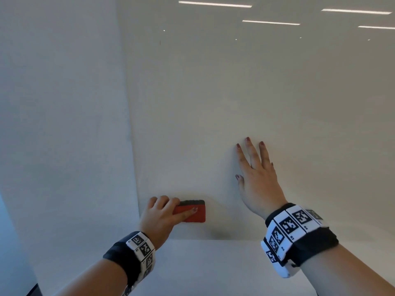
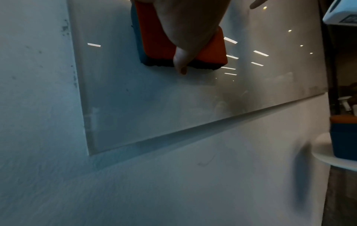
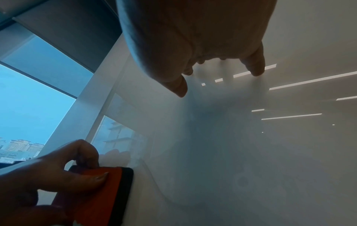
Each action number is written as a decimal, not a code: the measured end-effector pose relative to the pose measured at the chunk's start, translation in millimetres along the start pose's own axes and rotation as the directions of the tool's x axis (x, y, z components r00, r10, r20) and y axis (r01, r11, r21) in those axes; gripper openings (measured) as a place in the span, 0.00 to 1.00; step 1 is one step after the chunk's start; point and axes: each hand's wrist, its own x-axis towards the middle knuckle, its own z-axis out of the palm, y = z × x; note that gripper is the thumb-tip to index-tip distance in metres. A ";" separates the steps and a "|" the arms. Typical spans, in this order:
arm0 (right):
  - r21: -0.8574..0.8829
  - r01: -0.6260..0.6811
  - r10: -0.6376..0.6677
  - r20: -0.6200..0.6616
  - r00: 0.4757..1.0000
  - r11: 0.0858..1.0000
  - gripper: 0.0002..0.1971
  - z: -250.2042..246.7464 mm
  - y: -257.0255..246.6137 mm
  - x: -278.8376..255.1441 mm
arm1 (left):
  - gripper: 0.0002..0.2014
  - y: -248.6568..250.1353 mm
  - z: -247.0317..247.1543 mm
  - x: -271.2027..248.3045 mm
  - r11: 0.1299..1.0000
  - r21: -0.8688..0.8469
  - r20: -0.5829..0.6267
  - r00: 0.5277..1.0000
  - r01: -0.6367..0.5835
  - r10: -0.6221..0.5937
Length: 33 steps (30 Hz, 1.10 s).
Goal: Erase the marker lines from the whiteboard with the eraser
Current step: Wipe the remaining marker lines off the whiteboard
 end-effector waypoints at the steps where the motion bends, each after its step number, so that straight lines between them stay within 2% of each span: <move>1: -0.004 0.001 -0.001 0.000 1.000 1.000 0.34 0.0 0.5 0.1 | 0.35 0.1 -0.7 2.5 1.000 0.004 0.015 1.000 -0.027 0.027; 4: -0.005 0.003 -0.003 -0.013 1.000 1.000 0.34 0.5 2.0 -0.9 | 0.39 -0.3 -8.7 14.2 0.998 0.002 0.031 0.998 -0.059 0.059; 8: 0.016 0.009 -0.008 -0.045 0.999 1.000 0.34 0.8 3.8 -2.1 | 0.36 -2.4 -35.2 50.5 0.996 -0.036 -0.095 0.992 0.078 -0.081; 11: 0.018 0.015 -0.014 -0.043 0.999 1.000 0.33 0.0 5.1 -2.0 | 0.33 -7.7 -52.4 70.0 0.992 -0.038 -0.164 0.979 0.118 -0.122; 20: 0.045 0.028 -0.020 -0.157 0.987 0.999 0.32 -16.7 30.4 -2.2 | 0.36 11.3 -47.7 66.2 0.976 -0.063 -0.148 0.965 0.208 -0.216; 25: 0.009 -0.018 0.020 -0.153 0.988 1.000 0.33 -25.1 59.2 -2.6 | 0.37 31.3 -26.1 58.8 0.983 -0.097 -0.130 0.977 0.156 -0.168; 33: -0.007 0.021 -0.022 -0.099 0.995 1.000 0.33 -18.8 80.0 -1.3 | 0.41 74.1 10.8 46.5 0.994 -0.081 0.018 0.998 0.068 -0.067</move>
